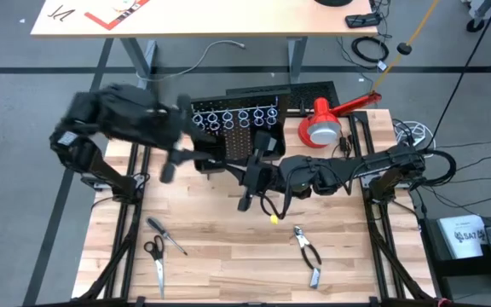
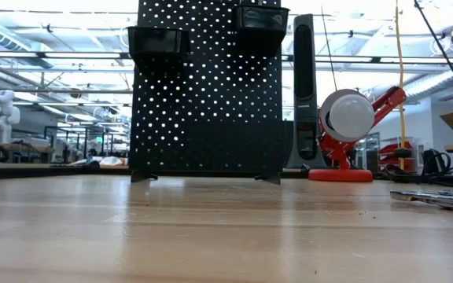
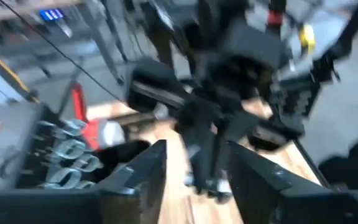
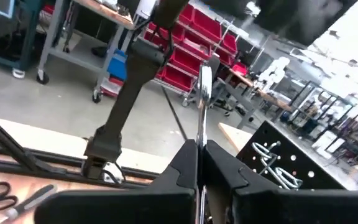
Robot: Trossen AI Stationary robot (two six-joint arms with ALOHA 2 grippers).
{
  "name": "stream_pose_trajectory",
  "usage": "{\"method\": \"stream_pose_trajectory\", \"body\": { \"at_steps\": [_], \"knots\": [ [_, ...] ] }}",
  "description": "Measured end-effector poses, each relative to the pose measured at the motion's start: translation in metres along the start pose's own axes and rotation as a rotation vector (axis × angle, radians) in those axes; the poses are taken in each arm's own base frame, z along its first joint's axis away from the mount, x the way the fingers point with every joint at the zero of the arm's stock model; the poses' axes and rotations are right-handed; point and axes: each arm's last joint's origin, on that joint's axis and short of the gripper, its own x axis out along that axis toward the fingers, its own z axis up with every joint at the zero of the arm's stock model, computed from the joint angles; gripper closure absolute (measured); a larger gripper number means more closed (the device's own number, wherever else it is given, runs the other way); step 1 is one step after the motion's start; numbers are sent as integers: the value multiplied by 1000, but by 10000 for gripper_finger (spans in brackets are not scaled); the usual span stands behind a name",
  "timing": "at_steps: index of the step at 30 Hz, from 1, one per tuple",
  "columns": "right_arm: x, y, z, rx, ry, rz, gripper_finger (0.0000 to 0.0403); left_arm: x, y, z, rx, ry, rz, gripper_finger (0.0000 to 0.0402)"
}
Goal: Hang tools onto peg board
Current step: Hang the wrench on the pegboard
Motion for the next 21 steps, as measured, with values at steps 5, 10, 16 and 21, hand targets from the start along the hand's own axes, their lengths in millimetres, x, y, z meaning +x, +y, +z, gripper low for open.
{"method": "stream_pose_trajectory", "body": {
  "at_steps": [5,10,16,21],
  "knots": [
    [0,-9,6,16,-22,-128,399,-27,2,4,-3,-84,58,210],
    [2,-32,18,43,-122,-309,399,-62,6,5,-69,-175,186,209],
    [9,-63,17,139,-203,-433,399,-86,7,2,-103,-222,211,208],
    [20,-77,2,231,-220,-454,399,-104,7,0,-107,-260,217,208]
  ]
}}
